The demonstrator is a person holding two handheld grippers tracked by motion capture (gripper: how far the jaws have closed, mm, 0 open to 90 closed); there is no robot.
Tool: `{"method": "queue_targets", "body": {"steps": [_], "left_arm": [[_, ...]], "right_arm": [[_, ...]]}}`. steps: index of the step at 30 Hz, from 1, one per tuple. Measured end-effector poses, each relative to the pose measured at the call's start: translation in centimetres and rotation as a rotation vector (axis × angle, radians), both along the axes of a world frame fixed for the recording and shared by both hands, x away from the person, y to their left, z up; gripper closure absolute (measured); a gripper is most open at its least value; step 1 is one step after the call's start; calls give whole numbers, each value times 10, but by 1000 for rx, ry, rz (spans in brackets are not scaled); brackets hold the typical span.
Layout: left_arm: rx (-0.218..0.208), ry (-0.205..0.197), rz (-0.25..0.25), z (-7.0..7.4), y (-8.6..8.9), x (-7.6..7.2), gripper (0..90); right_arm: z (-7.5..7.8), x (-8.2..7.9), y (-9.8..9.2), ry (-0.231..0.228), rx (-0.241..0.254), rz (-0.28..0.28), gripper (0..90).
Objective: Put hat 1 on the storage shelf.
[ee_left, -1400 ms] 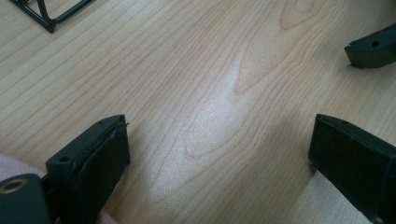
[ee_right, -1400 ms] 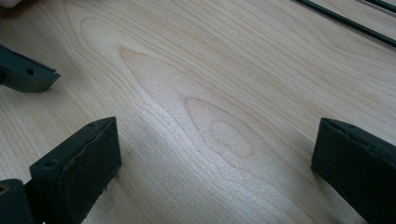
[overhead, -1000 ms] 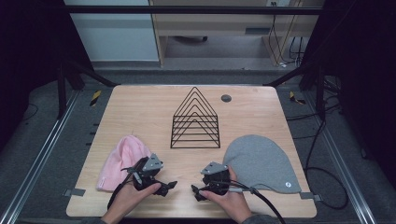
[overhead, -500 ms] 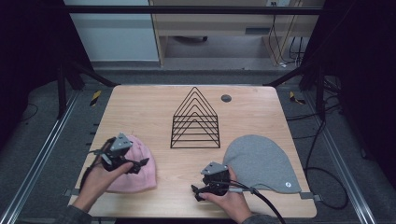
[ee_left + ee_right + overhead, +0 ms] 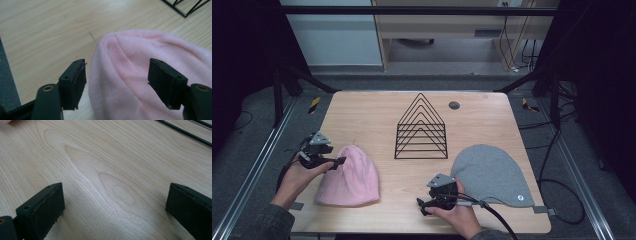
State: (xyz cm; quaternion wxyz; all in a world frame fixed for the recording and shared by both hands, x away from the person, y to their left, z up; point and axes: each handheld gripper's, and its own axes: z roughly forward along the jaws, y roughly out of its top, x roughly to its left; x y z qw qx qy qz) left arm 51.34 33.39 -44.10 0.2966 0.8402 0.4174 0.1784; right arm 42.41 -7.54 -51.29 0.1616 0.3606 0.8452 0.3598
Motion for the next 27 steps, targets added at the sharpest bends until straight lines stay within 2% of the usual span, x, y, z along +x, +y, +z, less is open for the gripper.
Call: {"method": "queue_targets", "body": {"steps": [1,2,5,10,12,13,14,16,18,21,23,25,26,27], "left_arm": [[0,0,0,0,0,0,337],[-7,19,5,-8,1,2,346],[10,34,10,-17,2,4,362],[-1,57,10,-23,1,9,444],[1,71,4,-25,0,10,512],[1,71,4,-25,0,10,575],[-4,75,1,-25,0,10,575],[-3,74,-10,-23,0,9,700],[-4,67,-6,-19,0,7,767],[-5,37,-7,-11,-1,1,783],[-10,2,-15,-2,-3,-7,787],[-1,-45,-27,11,-8,-18,791],[-1,-45,-27,11,-8,-18,793],[-3,-66,-36,17,-10,-23,793]], "right_arm": [[0,0,0,0,0,0,21],[0,0,0,1,1,2,21],[0,0,0,0,0,2,21],[0,0,0,0,0,2,21],[0,0,0,0,0,2,21],[0,0,0,0,0,2,21],[0,0,0,1,1,1,21],[0,0,0,0,0,2,21],[0,0,0,1,1,2,21],[0,0,0,1,-1,3,22],[1,0,0,6,-6,5,25],[4,2,1,26,-32,18,54],[4,2,1,26,-32,18,54],[5,1,1,19,-34,21,83]]}}
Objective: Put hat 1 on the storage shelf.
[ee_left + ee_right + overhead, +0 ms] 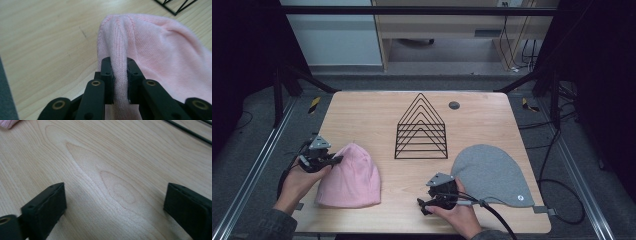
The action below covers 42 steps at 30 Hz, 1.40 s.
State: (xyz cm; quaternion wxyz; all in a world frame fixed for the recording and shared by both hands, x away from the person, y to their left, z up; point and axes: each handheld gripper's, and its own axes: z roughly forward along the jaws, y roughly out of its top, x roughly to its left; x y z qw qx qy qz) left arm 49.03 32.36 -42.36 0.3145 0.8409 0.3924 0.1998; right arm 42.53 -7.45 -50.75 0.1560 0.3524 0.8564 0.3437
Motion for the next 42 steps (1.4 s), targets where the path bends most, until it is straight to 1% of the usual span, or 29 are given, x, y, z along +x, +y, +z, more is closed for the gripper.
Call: {"method": "queue_targets", "body": {"steps": [2,3,4,5,6,7,8,9,10,11,13,15,16,17,18,22,23,26,27,28,29,30,33,34,36,37,38,40,42], "left_arm": [[-2,-24,-15,9,-4,-6,796],[2,-42,-23,16,-7,-11,797],[9,-69,-39,26,-12,-17,797],[18,-83,-50,32,-15,-21,798],[18,-83,-50,32,-15,-21,799],[32,-107,-71,44,-20,-27,799],[33,-120,-79,49,-23,-31,799],[33,-120,-79,49,-23,-31,800],[39,-140,-98,60,-28,-36,800],[39,-140,-98,60,-28,-36,800],[43,-159,-113,71,-33,-41,800],[47,-172,-125,80,-37,-44,801],[45,-179,-131,86,-39,-45,802],[45,-179,-131,86,-39,-45,802],[43,-186,-135,91,-41,-47,802],[42,-207,-150,105,-48,-49,803],[44,-216,-155,111,-52,-50,803],[45,-223,-162,117,-56,-50,803],[39,-235,-164,123,-58,-50,804],[39,-235,-164,123,-58,-50,804],[29,-244,-167,130,-60,-50,803],[29,-244,-167,130,-60,-50,804],[15,-257,-173,140,-63,-50,803],[14,-260,-177,144,-65,-51,803],[3,-262,-183,150,-69,-51,803],[1,-267,-192,156,-73,-50,803],[1,-267,-192,156,-73,-50,802],[-3,-276,-202,162,-78,-51,802],[-4,-280,-213,167,-84,-50,803]], "right_arm": [[5,-3,1,-57,-13,6,105],[8,-4,2,-70,2,11,115],[10,-4,2,-74,3,14,126],[13,-5,3,-86,3,21,129],[16,-6,3,-102,10,25,141],[19,-8,4,-110,21,27,167],[22,-9,5,-113,26,42,170],[25,-10,6,-120,30,51,175],[28,-12,7,-125,35,55,184],[31,-13,8,-130,41,64,189],[34,-14,9,-128,50,69,206],[42,-16,13,-131,59,86,239],[51,-18,18,-144,62,93,284],[51,-18,18,-144,62,93,284],[54,-19,19,-149,68,93,295],[75,-20,29,-167,95,107,361],[82,-19,34,-165,105,118,400],[91,-17,41,-159,124,129,455],[94,-16,44,-161,130,132,468],[97,-15,46,-161,137,135,476],[99,-13,49,-157,145,140,487],[99,-13,49,-157,145,140,487],[110,-6,58,-145,162,147,499],[110,-6,58,-145,162,147,499],[120,-3,64,-143,172,151,494],[124,-1,66,-148,170,147,492],[124,-1,66,-148,170,147,492],[131,1,68,-147,167,140,492],[139,2,71,-161,156,130,493]]}}
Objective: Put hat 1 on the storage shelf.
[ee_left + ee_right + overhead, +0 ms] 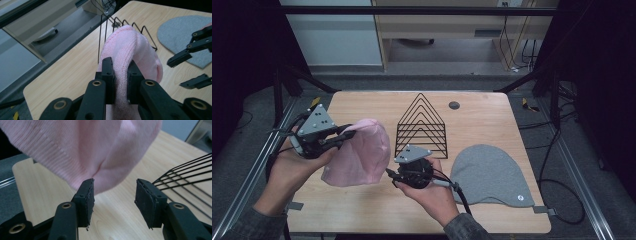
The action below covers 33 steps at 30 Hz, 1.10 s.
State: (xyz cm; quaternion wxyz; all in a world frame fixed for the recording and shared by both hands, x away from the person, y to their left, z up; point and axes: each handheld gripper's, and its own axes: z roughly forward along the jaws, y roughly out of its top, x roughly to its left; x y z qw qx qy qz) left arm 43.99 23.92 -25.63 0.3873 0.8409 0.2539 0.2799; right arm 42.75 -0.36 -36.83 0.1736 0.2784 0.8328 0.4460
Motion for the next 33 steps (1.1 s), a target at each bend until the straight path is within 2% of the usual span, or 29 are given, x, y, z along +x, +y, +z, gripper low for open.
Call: {"method": "queue_targets", "body": {"steps": [3,4,9,14,18,21,22,24,28,30,31,33], "left_arm": [[5,-2,-8,4,-7,1,802],[5,-4,-13,6,-10,2,802],[9,-8,-30,11,-17,2,802],[-16,4,-38,12,-19,2,802],[-18,4,-41,13,-20,0,801],[-31,8,-50,14,-20,-1,801],[-30,6,-50,14,-20,-2,801],[-32,5,-50,15,-18,-3,801],[-41,2,-42,16,-13,-3,800],[-51,3,-34,16,-9,-1,798],[-55,3,-32,16,-8,1,795],[-69,2,-31,17,-6,4,794]], "right_arm": [[7,2,2,1,-4,-17,487],[11,4,3,16,-2,-25,476],[14,8,3,26,-8,-43,491],[17,13,3,31,-15,-54,530],[18,19,5,38,-7,-67,548],[20,23,7,41,-1,-68,589],[20,25,8,45,-1,-67,623],[20,29,8,46,-8,-51,746],[24,29,6,54,-3,-32,804],[30,27,1,44,-8,-15,821],[38,27,-5,35,-8,-3,830],[42,27,-7,32,-13,0,834]]}}
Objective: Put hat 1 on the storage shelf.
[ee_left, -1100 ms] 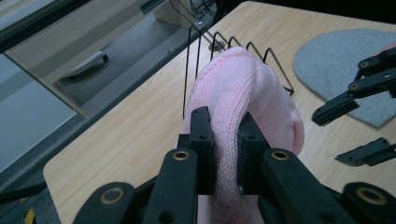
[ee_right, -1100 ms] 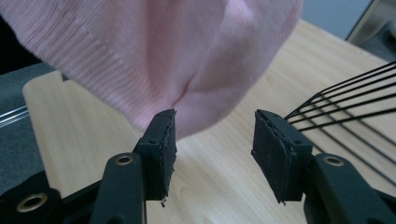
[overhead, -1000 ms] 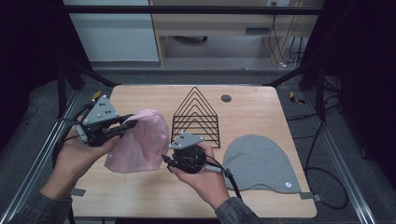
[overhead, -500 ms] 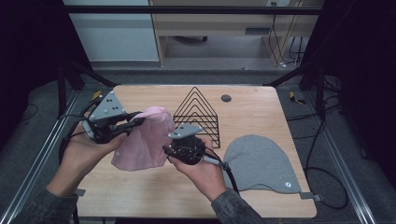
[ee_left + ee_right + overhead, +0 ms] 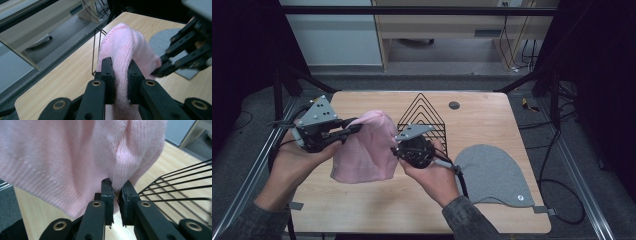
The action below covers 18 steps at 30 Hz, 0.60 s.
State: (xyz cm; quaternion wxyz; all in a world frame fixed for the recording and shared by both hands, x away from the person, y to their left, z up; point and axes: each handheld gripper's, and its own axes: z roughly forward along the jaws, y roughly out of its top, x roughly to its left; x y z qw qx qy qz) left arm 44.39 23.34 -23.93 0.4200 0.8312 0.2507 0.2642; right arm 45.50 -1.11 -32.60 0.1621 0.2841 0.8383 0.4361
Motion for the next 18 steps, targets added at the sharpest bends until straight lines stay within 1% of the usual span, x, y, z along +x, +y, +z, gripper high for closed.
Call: {"method": "queue_targets", "body": {"steps": [2,3,5,6,8,9,10,14,15,16,17,18], "left_arm": [[-19,-1,-3,1,0,3,791],[-32,-12,-8,2,-2,6,789],[-52,-13,-12,4,-5,9,788],[-52,-13,-12,4,-5,9,788],[-72,-18,-12,8,-10,14,788],[-88,-19,-10,8,-12,16,788],[-97,-21,-10,10,-13,17,788],[-134,-23,-14,17,-22,27,787],[-144,-22,-14,19,-25,30,787],[-154,-20,-16,21,-27,33,787],[-161,-20,-13,23,-30,37,786],[-161,-23,-10,25,-33,41,786]], "right_arm": [[12,2,-9,-13,-9,14,847],[24,4,-19,-19,-12,19,857],[35,6,-26,-24,-10,19,860],[35,6,-26,-24,-10,19,860],[47,9,-34,-33,-22,19,864],[54,12,-38,-31,-24,17,866],[57,14,-41,-33,-26,14,867],[73,23,-54,-41,-27,-8,868],[81,28,-60,-45,-27,-22,869],[81,28,-60,-45,-27,-22,869],[85,31,-63,-49,-33,-24,869],[87,35,-65,-50,-36,-28,869]]}}
